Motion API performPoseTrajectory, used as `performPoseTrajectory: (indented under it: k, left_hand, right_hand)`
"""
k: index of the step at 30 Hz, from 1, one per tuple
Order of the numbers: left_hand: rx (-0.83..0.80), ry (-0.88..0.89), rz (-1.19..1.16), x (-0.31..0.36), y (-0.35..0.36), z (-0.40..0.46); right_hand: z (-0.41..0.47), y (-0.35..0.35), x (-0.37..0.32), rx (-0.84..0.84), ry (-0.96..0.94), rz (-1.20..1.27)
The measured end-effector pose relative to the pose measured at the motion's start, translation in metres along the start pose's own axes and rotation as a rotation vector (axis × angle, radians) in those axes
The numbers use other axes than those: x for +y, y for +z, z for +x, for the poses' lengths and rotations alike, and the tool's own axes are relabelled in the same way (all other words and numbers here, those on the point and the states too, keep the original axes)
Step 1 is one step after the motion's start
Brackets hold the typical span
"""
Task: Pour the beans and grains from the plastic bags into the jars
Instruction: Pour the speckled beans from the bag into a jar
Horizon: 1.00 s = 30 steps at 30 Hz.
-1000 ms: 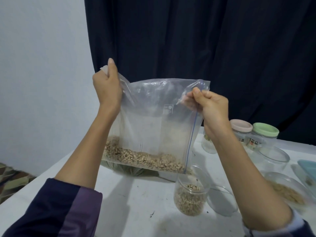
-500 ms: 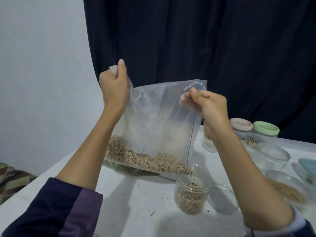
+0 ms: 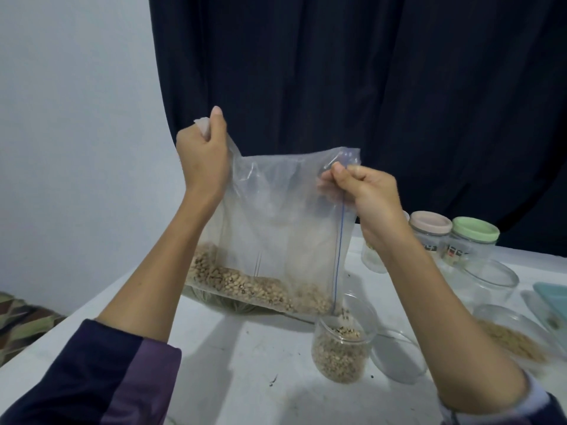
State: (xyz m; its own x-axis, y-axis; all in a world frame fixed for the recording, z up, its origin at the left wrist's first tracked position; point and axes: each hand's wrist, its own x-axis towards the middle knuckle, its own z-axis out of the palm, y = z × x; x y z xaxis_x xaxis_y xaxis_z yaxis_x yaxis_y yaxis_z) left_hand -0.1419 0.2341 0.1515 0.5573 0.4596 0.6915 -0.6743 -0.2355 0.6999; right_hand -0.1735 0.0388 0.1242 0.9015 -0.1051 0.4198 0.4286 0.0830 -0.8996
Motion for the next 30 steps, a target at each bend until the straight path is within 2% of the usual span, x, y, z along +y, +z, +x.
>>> performPoseTrajectory:
  k: [10, 18, 21, 30]
  left_hand:
    - [0.048, -0.007, -0.009, 0.000, -0.004, 0.006]
    - [0.093, 0.000, 0.001, -0.002, -0.012, 0.013]
    - [0.125, -0.018, 0.016, -0.006, -0.018, 0.016]
    - [0.150, -0.045, 0.026, -0.009, -0.020, 0.015]
  right_hand:
    - [0.003, 0.003, -0.005, 0.061, -0.016, 0.086]
    - [0.005, 0.006, -0.003, 0.046, 0.010, 0.121]
    - [0.006, 0.003, -0.003, 0.098, 0.003, 0.161]
    - [0.003, 0.004, 0.000, 0.107, -0.015, 0.139]
